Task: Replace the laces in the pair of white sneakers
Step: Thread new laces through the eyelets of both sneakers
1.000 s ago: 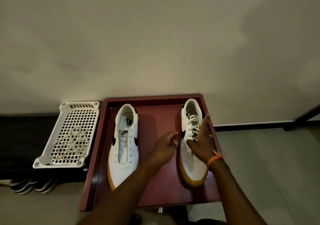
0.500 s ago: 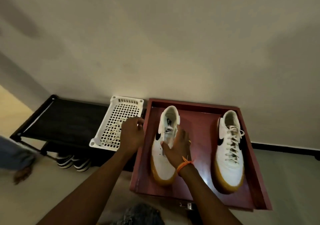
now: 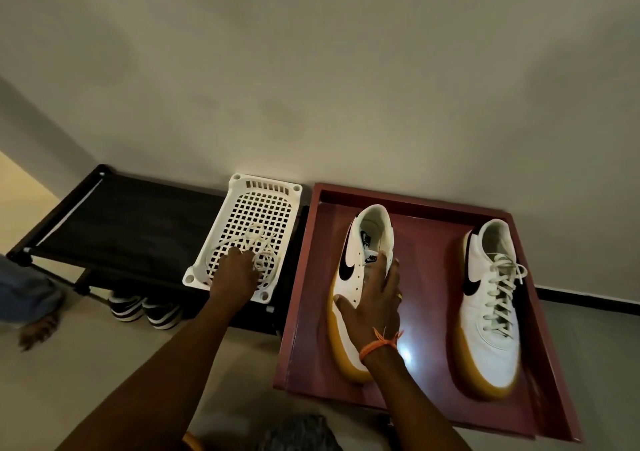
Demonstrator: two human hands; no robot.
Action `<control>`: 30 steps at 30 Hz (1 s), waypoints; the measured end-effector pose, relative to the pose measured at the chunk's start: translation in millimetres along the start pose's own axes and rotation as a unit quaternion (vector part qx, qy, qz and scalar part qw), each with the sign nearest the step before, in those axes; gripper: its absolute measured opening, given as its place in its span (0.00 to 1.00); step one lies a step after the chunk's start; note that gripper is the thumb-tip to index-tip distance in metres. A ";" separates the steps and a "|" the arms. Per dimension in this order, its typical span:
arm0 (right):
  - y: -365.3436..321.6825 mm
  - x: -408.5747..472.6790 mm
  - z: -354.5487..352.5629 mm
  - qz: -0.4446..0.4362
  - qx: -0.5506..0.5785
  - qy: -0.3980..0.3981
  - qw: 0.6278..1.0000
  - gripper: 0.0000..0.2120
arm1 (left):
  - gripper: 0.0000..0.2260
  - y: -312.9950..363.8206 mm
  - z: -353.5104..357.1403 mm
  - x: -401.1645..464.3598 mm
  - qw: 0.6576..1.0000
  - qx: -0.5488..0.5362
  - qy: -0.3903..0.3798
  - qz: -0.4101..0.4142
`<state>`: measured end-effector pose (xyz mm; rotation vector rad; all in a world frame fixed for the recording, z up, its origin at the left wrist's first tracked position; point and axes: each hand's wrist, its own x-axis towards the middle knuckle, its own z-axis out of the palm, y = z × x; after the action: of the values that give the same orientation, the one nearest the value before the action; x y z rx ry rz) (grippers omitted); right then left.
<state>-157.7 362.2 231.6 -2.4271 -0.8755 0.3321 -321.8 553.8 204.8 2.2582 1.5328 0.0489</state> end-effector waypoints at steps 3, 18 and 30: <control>12.8 1.0 -9.8 0.020 -0.011 0.006 1.000 0.54 | 0.06 -2.5 2.6 -1.0 0.999 -0.035 0.004 0.010; -30.3 1.4 -112.7 -0.078 0.374 -0.054 0.923 0.46 | 0.17 174.2 -140.2 -80.3 0.952 -0.209 0.001 0.225; 27.4 9.2 -198.0 -0.064 0.210 0.013 0.975 0.13 | 0.03 226.2 -165.7 -135.8 0.926 -0.304 -0.038 0.220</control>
<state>-58.4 271.2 379.7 -1.9728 -0.8476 0.3912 -217.7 413.0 462.4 1.9988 0.7838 0.4887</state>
